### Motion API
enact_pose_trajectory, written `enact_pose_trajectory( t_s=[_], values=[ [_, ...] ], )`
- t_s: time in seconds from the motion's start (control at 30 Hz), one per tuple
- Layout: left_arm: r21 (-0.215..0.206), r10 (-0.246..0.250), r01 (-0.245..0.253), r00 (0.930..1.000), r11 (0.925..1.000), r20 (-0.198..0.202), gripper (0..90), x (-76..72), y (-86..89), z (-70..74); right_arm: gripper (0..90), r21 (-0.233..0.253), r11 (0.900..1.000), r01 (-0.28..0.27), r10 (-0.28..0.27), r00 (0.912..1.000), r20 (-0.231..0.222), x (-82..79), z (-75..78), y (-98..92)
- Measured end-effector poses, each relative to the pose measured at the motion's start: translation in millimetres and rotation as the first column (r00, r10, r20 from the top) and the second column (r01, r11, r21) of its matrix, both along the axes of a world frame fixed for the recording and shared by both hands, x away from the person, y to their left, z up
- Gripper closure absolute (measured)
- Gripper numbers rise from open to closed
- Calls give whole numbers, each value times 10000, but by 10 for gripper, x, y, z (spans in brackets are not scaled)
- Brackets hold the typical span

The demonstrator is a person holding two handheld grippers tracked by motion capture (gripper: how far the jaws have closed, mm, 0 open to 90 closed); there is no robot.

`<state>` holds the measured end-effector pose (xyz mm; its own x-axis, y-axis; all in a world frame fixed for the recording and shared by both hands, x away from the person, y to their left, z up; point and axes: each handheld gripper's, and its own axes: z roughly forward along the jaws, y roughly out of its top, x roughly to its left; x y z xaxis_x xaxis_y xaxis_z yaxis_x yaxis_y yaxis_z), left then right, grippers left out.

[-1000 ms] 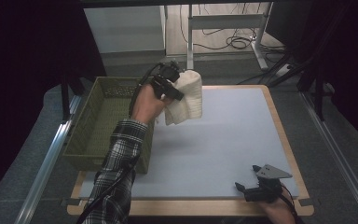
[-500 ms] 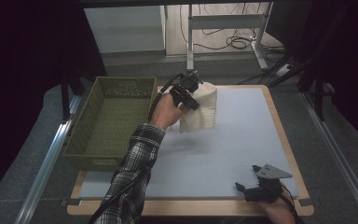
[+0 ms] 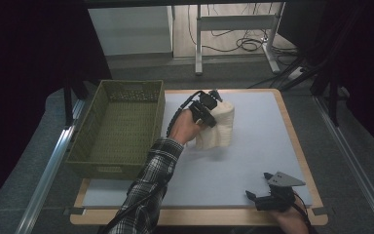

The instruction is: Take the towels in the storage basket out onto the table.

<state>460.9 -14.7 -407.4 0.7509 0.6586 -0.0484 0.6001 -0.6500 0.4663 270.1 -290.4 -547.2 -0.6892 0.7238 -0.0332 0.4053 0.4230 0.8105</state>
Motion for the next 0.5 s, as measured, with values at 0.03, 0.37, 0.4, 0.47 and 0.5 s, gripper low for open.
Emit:
enact_pose_trajectory(
  t_s=[0.03,0.37,0.4,0.47,0.5],
  values=[
    [56,-41,42,10000,10000,-49,737,0,-19,-40,25,0,10000,0,0,10000,3,0,0,0],
    [76,115,-112,9993,9999,-363,703,-11,-127,-438,25,-6,10000,-14,14,10000,11,1,0,-2],
    [2,177,-177,9991,9998,-374,700,-14,-134,-469,26,-8,10000,-15,15,10000,11,1,0,-2],
    [54,135,-132,9990,9999,-415,691,-11,-141,-522,25,-7,10000,-15,15,10000,11,1,0,-2],
    [59,149,-146,9990,9999,-422,686,-12,-148,-547,26,-8,10000,-14,14,10000,11,1,0,-2]
  ],
)
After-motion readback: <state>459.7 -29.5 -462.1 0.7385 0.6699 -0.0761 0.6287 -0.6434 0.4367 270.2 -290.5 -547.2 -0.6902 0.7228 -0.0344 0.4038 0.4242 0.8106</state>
